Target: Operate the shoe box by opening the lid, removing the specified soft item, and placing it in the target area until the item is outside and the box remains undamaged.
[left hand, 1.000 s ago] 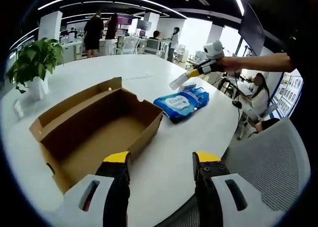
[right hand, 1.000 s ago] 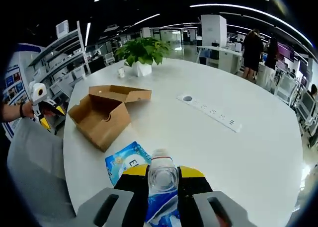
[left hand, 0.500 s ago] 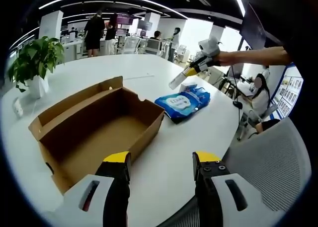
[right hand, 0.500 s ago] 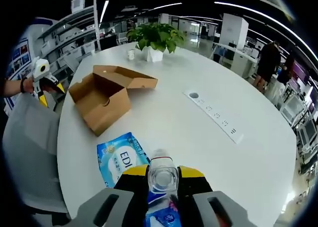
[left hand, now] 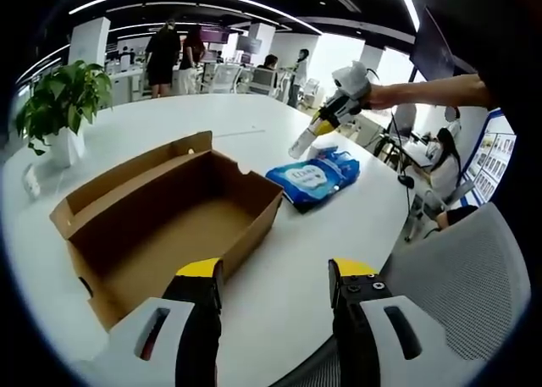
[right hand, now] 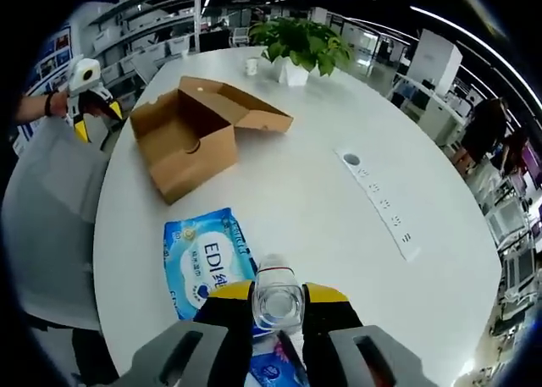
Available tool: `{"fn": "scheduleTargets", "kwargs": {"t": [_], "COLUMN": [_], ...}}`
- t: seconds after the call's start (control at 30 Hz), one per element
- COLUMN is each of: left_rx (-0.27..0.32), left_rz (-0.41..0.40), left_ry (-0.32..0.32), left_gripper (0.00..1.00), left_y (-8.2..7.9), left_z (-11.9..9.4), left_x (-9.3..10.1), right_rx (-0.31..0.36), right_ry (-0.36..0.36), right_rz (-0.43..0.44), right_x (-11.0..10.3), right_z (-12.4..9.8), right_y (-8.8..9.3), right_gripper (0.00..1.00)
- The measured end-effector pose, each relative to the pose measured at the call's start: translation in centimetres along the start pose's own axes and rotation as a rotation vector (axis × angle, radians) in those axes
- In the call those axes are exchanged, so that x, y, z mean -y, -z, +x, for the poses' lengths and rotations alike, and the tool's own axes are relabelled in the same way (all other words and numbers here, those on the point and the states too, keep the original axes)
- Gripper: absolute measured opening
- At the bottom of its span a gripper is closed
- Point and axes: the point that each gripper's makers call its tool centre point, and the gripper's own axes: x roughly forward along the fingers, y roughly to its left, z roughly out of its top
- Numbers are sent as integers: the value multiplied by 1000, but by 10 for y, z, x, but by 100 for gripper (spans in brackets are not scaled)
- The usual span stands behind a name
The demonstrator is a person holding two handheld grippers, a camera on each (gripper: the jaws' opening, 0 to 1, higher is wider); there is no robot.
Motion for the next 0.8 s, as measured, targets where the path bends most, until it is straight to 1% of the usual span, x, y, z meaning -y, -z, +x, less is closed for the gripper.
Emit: {"fn": "scheduleTargets", "kwargs": {"t": [0.1,0.2,0.33,0.4,0.5,0.6,0.67,0.73,0.8], "left_rx": [-3,3,7,7,6,1,-1,-2,-3], "left_rz": [6,7,5,5,5,9,11,12,13], "left_ry": [-2,-5,-9,-11,-11,-10,-10,-10,-12], "left_gripper": [51,51,51,51,51,51,51,51,51], "left_y": [0,-1,-2,-1,-1,0,0,0,0], "left_z": [0,-1,-2,-2,-2,-2,-1,-1,-1], "left_x": [0,-1,-3,-3,-2,-1,-1,-1,-1], "right_rx": [-23,-58,-75,-92,-126,-144,-173,-190,-204], "right_ry": [-6,-12,-18,-18,-17,-17,-20,-20,-21], "right_rz": [-25,-70,-80,-103,-146,-158,-187,-197,-207], "right_x": [0,-1,-1,-2,-1,-1,-1,3,2], "right_z": [2,4,6,8,10,11,13,18,20], "right_y": [2,6,7,9,14,17,21,27,27], "right_gripper": [17,17,17,17,17,17,18,18,18]}}
